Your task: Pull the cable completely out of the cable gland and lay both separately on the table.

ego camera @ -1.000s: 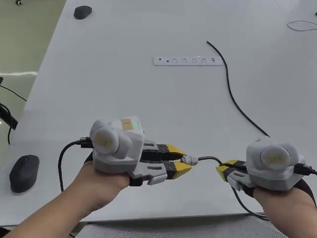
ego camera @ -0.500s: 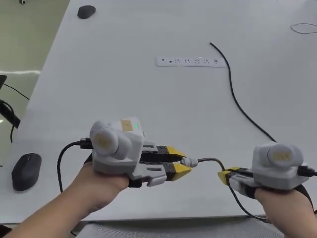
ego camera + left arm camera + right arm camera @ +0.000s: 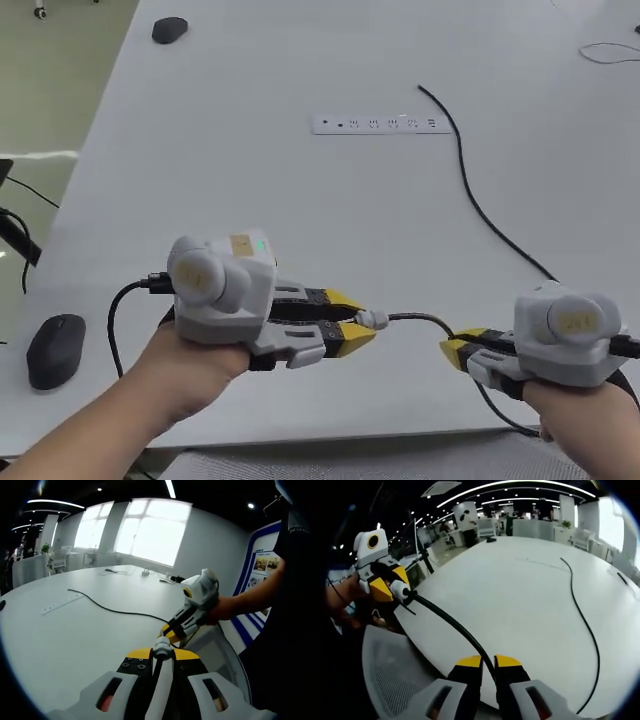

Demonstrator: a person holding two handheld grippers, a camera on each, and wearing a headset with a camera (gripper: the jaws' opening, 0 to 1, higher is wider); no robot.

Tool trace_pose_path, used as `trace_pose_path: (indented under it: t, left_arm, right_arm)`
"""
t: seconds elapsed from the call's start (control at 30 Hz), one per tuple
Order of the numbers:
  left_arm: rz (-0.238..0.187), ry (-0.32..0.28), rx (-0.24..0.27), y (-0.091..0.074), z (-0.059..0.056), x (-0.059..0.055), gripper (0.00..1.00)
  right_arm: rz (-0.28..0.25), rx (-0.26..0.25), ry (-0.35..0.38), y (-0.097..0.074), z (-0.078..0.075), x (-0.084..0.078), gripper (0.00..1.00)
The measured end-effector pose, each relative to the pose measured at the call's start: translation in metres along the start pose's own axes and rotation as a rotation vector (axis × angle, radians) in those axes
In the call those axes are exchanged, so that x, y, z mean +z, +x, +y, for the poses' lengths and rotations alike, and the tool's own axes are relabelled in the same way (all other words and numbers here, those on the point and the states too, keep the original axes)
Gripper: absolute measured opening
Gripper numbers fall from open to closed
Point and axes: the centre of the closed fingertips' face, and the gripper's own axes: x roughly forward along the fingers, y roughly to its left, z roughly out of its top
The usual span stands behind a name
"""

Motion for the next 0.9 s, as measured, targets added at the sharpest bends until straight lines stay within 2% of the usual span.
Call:
trace_pose_path:
  t: [0.33, 0.53, 0.77, 0.9]
  left_arm:
    - [0.037, -0.018, -0.022, 0.003, -0.003, -0.006, 0.15]
    - [0.031, -0.029, -0.021, 0.003, 0.000, -0.005, 0.15]
    - [0.027, -0.019, -0.021, 0.006, 0.002, -0.003, 0.15]
    - [0.025, -0.017, -0.018, 0.008, 0.002, -0.002, 0.15]
  right_arm:
    - [-0.022, 0.033, -0.124, 0.000, 0.018, 0.008, 0.12]
    - [-0.026, 0.060, -0.321, -0.011, 0.035, 0.028, 0.20]
    - [-0.101, 0.091, -0.441, -0.028, 0.062, 0.064, 0.20]
    - [-0.078, 0.107, -0.572, -0.027, 0.076, 0.070, 0.18]
